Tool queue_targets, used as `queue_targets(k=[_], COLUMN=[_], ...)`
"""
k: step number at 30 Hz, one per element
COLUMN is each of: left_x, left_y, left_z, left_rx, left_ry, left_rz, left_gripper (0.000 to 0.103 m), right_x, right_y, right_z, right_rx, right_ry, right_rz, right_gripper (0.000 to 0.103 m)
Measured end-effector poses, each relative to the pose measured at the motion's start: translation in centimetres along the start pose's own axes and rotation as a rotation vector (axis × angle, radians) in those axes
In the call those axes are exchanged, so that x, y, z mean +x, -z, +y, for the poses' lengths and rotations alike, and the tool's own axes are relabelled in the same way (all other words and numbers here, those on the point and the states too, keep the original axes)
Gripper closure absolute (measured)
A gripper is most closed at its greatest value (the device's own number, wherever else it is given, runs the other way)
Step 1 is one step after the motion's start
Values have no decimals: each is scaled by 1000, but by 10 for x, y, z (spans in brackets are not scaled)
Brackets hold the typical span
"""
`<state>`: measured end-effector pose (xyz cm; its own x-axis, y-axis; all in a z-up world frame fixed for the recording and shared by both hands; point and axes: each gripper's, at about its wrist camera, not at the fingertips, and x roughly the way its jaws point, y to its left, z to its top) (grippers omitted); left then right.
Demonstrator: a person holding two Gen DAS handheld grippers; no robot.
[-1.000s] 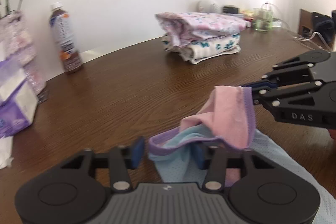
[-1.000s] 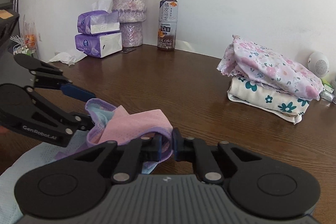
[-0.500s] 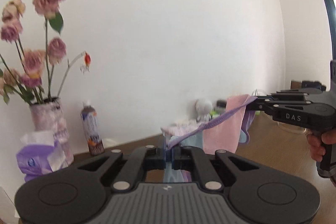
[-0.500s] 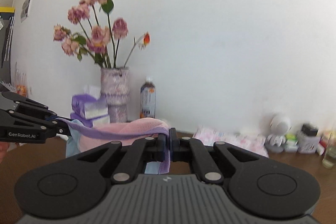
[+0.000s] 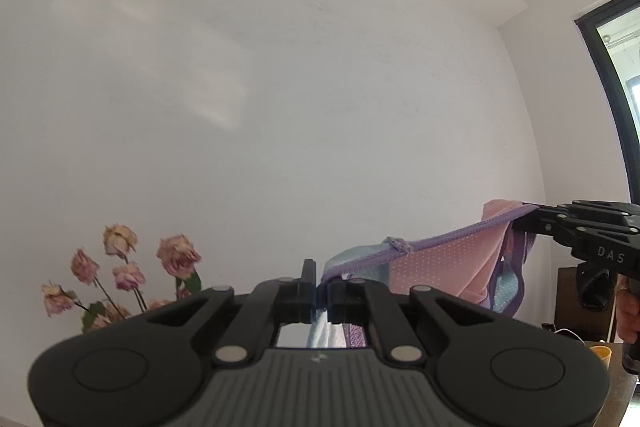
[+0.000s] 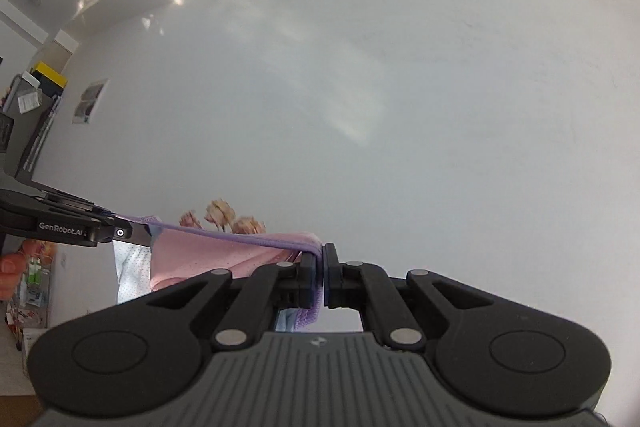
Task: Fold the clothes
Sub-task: 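Grasp the garment edge with the left gripper while the right gripper grasps beside it, lift high, then lower the held garment and lay it flat on the table with both grippers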
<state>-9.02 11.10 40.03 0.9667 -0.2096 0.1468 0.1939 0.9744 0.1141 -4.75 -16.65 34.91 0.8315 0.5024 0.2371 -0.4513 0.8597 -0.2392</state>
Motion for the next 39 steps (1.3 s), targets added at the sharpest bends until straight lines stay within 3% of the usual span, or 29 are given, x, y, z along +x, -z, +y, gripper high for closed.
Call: queue_targets(k=[5, 9, 13, 17, 18, 24, 27, 30, 33, 35, 36, 37, 39], left_x=[-6, -9, 60, 160, 187, 294, 323, 355, 368, 373, 374, 374, 369], left_y=[-26, -45, -6, 77, 115, 298, 360, 395, 405, 409, 410, 410, 403], left_z=[4, 7, -7, -39, -55, -178, -223, -238, -240, -242, -240, -237, -222], left_rx=[58, 104, 120, 80, 72, 76, 66, 79, 60, 51, 44, 34, -6], left_ry=[-92, -165, -106, 47, 99, 354, 433, 464, 475, 470, 459, 444, 425], left_rz=[24, 47, 187, 390, 454, 739, 835, 873, 902, 928, 944, 951, 951], left_gripper=[99, 99, 99, 99, 99, 99, 99, 99, 91, 69, 47, 37, 37], right_x=[-34, -39, -28, 5, 10, 20, 13, -2, -13, -21, -22, -21, -19], right_y=[-53, -71, -54, 12, 34, 217, 310, 381, 412, 418, 418, 419, 425], right_z=[28, 37, 26, -10, -21, -100, -143, -175, -192, -198, -201, -203, -206], right_rx=[1, 52, 80, 185, 208, 394, 509, 580, 626, 646, 653, 662, 687], right_ry=[-97, -177, -204, -170, -154, 0, 117, 204, 256, 273, 277, 279, 286], right_rz=[-86, -101, -61, 90, 136, 515, 700, 799, 821, 825, 829, 834, 848], right_gripper=[101, 101, 101, 100, 100, 100, 100, 100, 100, 100, 100, 100, 100])
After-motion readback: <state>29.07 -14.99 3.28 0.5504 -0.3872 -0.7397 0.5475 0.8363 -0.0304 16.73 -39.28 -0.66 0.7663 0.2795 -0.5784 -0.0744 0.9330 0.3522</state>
